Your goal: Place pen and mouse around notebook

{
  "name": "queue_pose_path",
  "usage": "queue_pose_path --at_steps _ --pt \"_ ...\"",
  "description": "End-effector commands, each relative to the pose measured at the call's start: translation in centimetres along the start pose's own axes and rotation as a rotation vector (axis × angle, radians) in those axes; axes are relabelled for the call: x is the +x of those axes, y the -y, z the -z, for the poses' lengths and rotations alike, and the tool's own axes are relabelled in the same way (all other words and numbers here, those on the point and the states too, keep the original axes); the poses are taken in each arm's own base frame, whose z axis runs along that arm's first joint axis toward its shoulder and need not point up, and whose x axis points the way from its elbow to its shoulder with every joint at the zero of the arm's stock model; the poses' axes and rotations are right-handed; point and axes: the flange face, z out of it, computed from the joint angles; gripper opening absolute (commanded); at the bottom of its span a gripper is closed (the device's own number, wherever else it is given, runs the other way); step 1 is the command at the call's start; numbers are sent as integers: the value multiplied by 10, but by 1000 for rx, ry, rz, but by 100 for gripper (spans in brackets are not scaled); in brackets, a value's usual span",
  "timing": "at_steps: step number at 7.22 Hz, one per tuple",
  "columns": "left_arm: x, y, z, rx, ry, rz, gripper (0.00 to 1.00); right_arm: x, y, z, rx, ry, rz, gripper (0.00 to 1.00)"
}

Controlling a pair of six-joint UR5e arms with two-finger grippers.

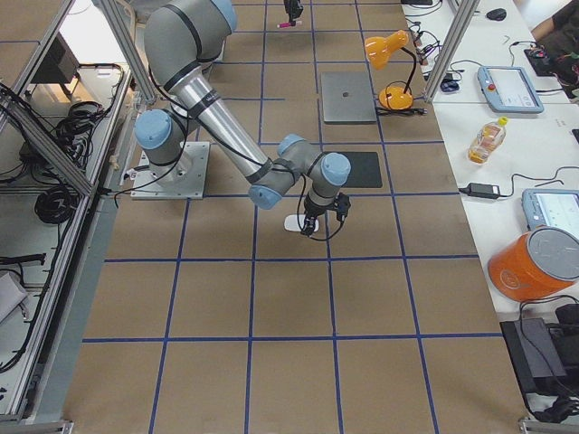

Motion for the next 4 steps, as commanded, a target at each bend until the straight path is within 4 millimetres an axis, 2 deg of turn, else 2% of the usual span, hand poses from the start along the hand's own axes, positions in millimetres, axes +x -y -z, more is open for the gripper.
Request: queue_pose_path --at_steps 1,3,4 --pt "85 -64 1 19 15 195 0 0 0 0 0 -1 0 58" --pt "156 -117 -23 48 15 350 0 0 0 1 -1 -3 -1 45" --pt "185 -142 -33 78 -23 419 0 1 -1 6 7 -4 -2 45"
